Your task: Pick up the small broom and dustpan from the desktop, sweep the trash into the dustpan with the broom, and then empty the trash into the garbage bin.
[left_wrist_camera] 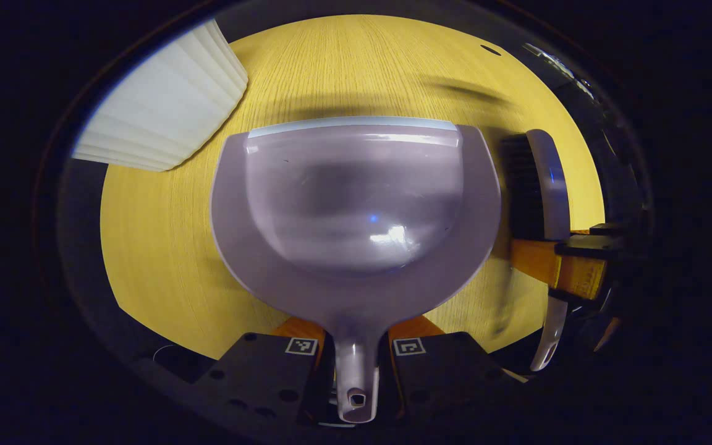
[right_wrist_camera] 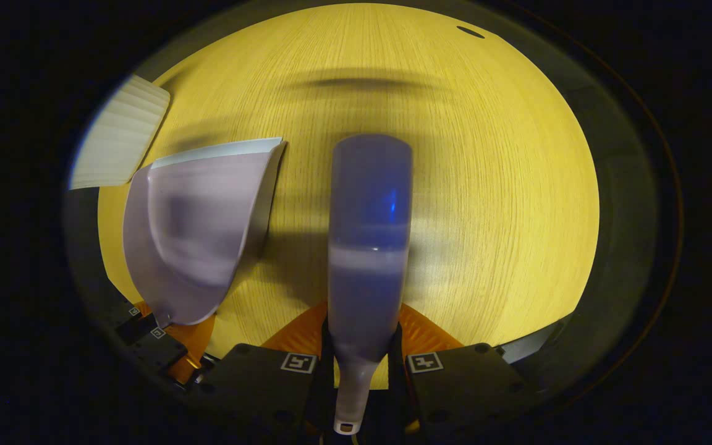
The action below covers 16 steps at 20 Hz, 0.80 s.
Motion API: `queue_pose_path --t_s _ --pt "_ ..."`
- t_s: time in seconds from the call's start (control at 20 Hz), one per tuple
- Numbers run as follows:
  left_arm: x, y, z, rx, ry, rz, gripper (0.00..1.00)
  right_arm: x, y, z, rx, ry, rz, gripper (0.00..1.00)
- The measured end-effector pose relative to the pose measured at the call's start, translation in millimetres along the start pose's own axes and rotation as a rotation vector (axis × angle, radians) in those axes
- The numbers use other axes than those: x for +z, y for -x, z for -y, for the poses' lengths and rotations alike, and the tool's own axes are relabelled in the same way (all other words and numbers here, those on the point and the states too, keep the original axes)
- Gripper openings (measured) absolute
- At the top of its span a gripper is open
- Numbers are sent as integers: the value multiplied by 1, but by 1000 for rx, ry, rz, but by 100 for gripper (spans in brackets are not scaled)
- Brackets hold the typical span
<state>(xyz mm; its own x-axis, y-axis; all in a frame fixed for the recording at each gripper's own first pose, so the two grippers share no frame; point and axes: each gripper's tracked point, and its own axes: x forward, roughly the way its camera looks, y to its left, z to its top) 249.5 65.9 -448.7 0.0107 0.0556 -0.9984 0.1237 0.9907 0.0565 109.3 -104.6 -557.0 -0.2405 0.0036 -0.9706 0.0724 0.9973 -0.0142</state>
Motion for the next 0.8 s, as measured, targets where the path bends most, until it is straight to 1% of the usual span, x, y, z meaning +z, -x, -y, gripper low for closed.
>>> queue_pose_path --t_s 0.15,0.2,0.25,0.3,0.35,0.4,0.45,0.5,0.55,0.65,0.7,0.8 --pt "-8 -3 6 -46 0 -59 30 2 0 3 -8 3 -22 42" --pt "-10 -3 13 -65 2 -66 36 0 3 2 -5 0 -20 46" --pt "-13 -5 17 -76 2 -77 46 0 6 4 -10 -1 -18 47" --pt "-16 -1 17 -77 0 -88 70 -1 7 5 -14 7 -17 64" --pt "-16 -1 18 -78 -10 -89 82 2 9 5 -12 9 -10 82" --pt "-16 1 16 -69 -10 -78 87 2 9 6 -19 3 -1 100" --pt "-14 3 15 -57 -3 -64 87 3 10 7 -23 -2 11 99" --pt "-14 6 15 -53 -2 -55 87 3 12 8 -23 -5 21 92" --pt "-14 11 14 -49 -8 -44 87 2 15 9 -20 -5 25 99" --pt "-16 20 10 -23 -24 -12 87 2 21 5 -2 -5 42 99" --pt "-17 27 7 -18 -25 18 87 -1 31 3 16 -2 60 99" --pt "-22 48 6 -18 -26 98 87 -5 64 0 53 13 143 99"
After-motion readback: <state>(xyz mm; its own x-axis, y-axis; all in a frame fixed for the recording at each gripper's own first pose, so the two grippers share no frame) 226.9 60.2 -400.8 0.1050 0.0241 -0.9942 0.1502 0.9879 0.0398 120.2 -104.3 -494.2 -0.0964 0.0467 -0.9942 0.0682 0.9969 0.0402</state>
